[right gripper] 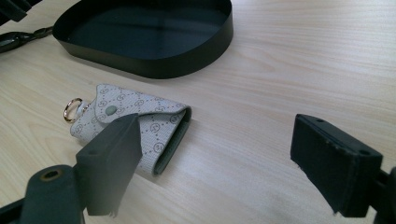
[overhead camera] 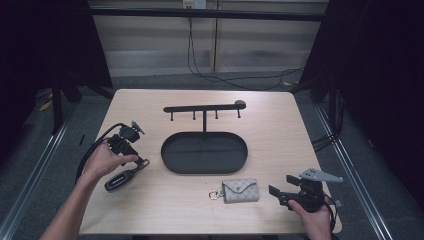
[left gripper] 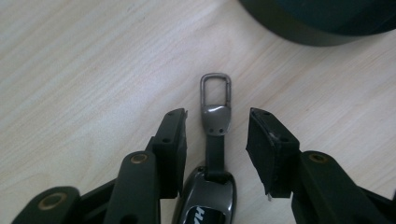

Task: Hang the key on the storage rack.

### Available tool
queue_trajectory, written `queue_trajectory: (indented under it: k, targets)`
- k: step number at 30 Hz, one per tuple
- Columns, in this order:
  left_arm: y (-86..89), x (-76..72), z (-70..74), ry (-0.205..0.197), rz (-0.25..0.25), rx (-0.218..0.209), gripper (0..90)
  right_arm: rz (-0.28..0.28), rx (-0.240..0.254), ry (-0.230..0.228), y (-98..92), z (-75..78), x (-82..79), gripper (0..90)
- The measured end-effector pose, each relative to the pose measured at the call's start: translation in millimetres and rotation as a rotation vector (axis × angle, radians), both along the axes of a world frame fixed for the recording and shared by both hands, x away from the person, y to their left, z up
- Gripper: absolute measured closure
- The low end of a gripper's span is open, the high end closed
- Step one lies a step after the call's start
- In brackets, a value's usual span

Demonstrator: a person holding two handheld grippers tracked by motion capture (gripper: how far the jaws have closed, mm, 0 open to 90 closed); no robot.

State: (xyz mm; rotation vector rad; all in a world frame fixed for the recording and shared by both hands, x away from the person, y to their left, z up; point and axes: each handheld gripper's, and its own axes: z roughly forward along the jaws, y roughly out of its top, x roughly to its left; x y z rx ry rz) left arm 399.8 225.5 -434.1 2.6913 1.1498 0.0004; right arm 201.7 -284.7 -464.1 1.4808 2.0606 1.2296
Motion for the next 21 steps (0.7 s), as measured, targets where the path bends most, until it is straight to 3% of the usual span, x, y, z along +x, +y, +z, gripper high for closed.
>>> queue_trajectory:
  k: [4, 5, 8, 10, 16, 19, 20, 21]
  targets:
    - [1.5, 4.0, -4.0, 0.022, 0.005, 0.003, 59.3, -0.002, 0.004, 0.001, -0.3, -0.1, 0.0, 16.1]
    - [1.4, 6.4, -7.6, 0.038, 0.017, 0.020, 59.7, -0.003, 0.004, 0.003, -0.2, -0.2, 0.1, 16.1]
    - [0.1, 9.7, -11.9, 0.038, 0.014, 0.051, 60.4, 0.000, 0.002, 0.005, 0.1, -0.7, 0.9, 16.1]
    - [0.3, 11.0, -13.5, 0.050, 0.019, 0.047, 59.7, 0.000, 0.002, 0.006, 0.1, -1.0, 1.2, 16.2]
    - [-3.0, 13.0, -18.6, 0.070, -0.009, 0.059, 54.5, -0.002, -0.008, 0.016, 0.5, -1.4, 1.3, 16.2]
    - [-8.0, 12.7, -21.7, 0.079, -0.027, 0.093, 52.0, 0.000, -0.010, 0.017, 1.0, -1.6, 1.5, 16.2]
    - [-9.0, 13.4, -22.1, 0.079, -0.037, 0.091, 52.9, 0.004, -0.014, 0.017, 1.6, -1.6, 1.5, 16.2]
    - [-10.3, 14.8, -25.1, 0.084, -0.023, 0.053, 54.1, 0.005, -0.014, 0.016, 1.8, -1.4, 1.2, 16.2]
